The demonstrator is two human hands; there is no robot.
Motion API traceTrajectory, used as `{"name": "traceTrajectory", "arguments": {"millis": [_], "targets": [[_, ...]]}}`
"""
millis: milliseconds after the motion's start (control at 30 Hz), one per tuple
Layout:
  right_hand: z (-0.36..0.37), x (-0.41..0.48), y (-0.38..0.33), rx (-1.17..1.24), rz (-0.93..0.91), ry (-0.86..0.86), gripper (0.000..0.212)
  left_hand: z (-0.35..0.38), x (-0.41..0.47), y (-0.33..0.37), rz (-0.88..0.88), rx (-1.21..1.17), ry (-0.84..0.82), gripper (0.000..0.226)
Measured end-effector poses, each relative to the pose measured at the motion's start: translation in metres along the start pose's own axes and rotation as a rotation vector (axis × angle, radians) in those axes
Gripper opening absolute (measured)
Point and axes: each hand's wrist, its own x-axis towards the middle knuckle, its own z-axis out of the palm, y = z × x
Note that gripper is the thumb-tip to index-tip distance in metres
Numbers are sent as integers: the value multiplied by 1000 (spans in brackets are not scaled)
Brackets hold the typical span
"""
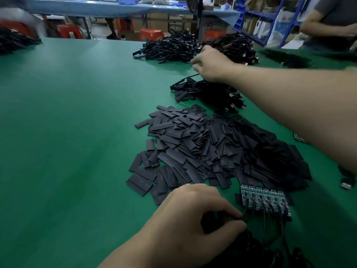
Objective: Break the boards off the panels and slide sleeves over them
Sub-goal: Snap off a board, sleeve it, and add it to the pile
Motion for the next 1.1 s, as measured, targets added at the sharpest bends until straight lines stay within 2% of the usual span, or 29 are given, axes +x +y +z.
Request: {"name": "traceTrajectory", "arguments": {"millis": [100, 233, 333, 433, 567, 633, 700, 767, 900, 1000, 1100], "targets": [[6, -27, -3, 85, -42, 28, 36, -1, 0, -1, 9, -35, -8, 16], [-13, -111, -3, 253, -131, 135, 23, -1, 2, 0, 13, -59, -5, 19], [-29, -192, 2, 302, -186, 3, 19, 0, 3, 1, 29, -35, -2, 18], [-29, -250, 10, 237, -181, -255, 36, 0, 3, 0, 44, -11, -12, 19], [-14, -286, 14, 111, -179, -275, 62, 3, 0, 4, 39, 7, -5, 21], [-10, -292, 10, 133, -173, -261, 53, 3, 0, 4, 37, -6, 0, 18], [-12, -294, 7, 255, -125, -236, 28, 2, -1, 5, 31, -48, -8, 15], [-21, -294, 4, 424, -55, -202, 16, 0, -2, 6, 20, -109, -13, 11], [-35, -294, -10, 638, 26, -235, 19, -1, -3, 6, -87, -210, 66, 31], [-26, -294, -28, 790, 74, -197, 15, 1, -2, 8, -96, -244, 56, 24], [-14, -296, -39, 962, 154, -187, 17, 1, -2, 4, -105, -296, 72, 31]]}}
